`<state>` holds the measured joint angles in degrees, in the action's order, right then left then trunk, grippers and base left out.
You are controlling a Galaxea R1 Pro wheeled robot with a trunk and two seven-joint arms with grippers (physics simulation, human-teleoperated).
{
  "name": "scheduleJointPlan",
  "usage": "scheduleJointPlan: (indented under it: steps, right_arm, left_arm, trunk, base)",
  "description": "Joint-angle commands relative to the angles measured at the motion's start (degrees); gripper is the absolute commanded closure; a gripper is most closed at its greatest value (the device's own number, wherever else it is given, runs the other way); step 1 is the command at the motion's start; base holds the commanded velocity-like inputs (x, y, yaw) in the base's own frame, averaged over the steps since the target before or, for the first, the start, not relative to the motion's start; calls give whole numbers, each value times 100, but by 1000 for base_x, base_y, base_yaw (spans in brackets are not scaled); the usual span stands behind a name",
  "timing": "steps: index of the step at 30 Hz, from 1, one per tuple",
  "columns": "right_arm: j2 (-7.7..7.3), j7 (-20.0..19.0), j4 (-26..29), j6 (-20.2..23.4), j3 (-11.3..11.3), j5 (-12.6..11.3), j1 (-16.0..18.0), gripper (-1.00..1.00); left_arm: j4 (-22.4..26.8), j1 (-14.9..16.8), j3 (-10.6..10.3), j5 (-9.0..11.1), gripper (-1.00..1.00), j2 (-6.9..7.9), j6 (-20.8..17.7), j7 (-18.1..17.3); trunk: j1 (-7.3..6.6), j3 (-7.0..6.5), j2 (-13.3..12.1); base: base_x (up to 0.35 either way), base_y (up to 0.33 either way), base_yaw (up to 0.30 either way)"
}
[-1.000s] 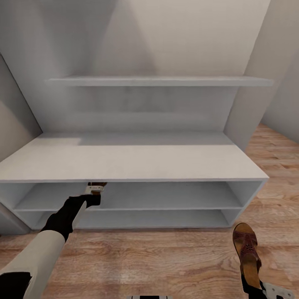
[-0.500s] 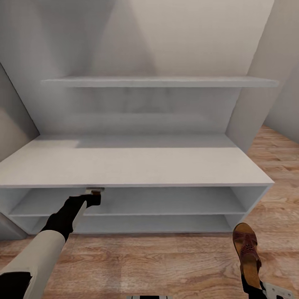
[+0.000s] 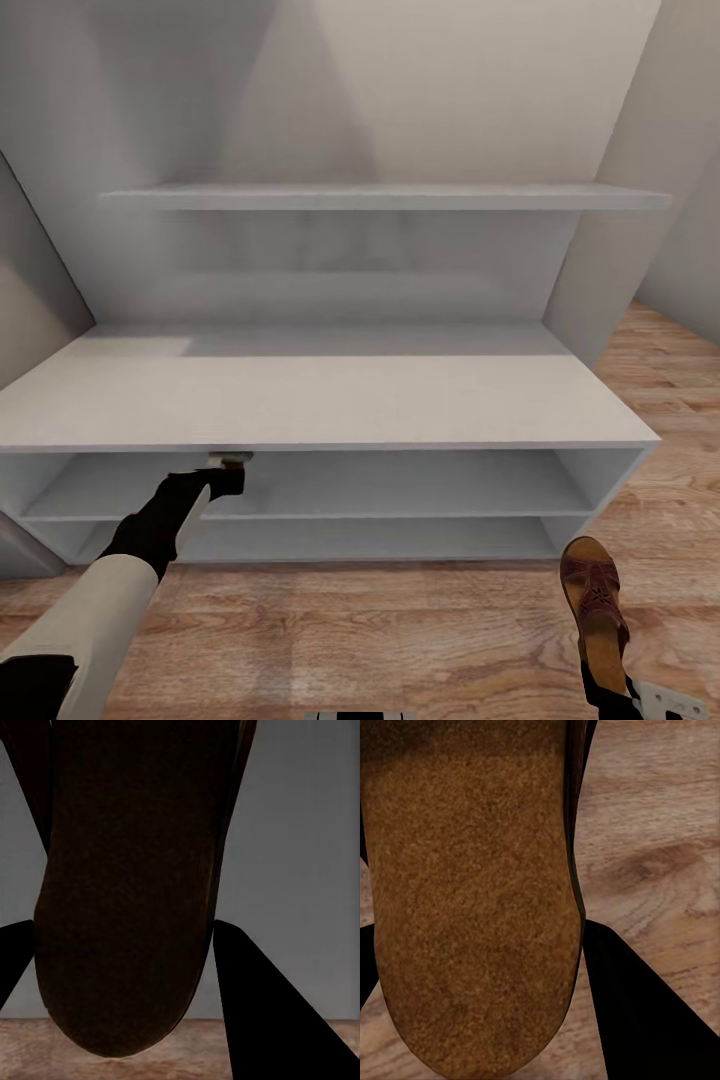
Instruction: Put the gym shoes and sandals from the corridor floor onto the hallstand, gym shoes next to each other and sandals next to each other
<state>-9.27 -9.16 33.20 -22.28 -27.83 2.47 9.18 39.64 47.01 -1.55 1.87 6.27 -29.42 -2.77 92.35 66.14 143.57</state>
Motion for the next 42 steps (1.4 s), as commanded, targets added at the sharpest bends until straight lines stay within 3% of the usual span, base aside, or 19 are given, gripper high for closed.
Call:
scheduleJointPlan:
  steps: [1,14,26,35,38,42]
  right_arm:
    - [4,-51,-3,-13,-38,8,5,100]
    - [4,-51,-2,-13,-38,8,5,100]
    - [4,-51,-4,-13,-38,8,5,100]
    - [4,-51,-6,-13,-38,8,5,100]
    - [4,-51,-11,-13,-38,10,5,100]
    - [4,-51,-10,-13,-38,11,5,100]
  left_arm:
    - [5,1,-18,-5,-100,5,-30,-18]
    - [1,1,-12,-3,-100,23,-3,-41]
    - [-63,-19,-4,-4,-100,36,49,-23]
    - [-61,-713,117,57,-100,60,870,-42]
    - [-25,-1185,428,79,-100,66,1216,-141]
    - [-8,-1447,624,80,-100,83,1334,-359]
  trunk:
    - [-1,5,2]
    - [-1,5,2]
    - [-1,5,2]
    - [-1,5,2]
    - [-1,5,2]
    - [-1,5,2]
  base:
    - [0,0,0]
    - [-16,0,0]
    - [-292,37,0]
    - [-335,99,0]
    - [-335,113,0]
    - [-330,119,0]
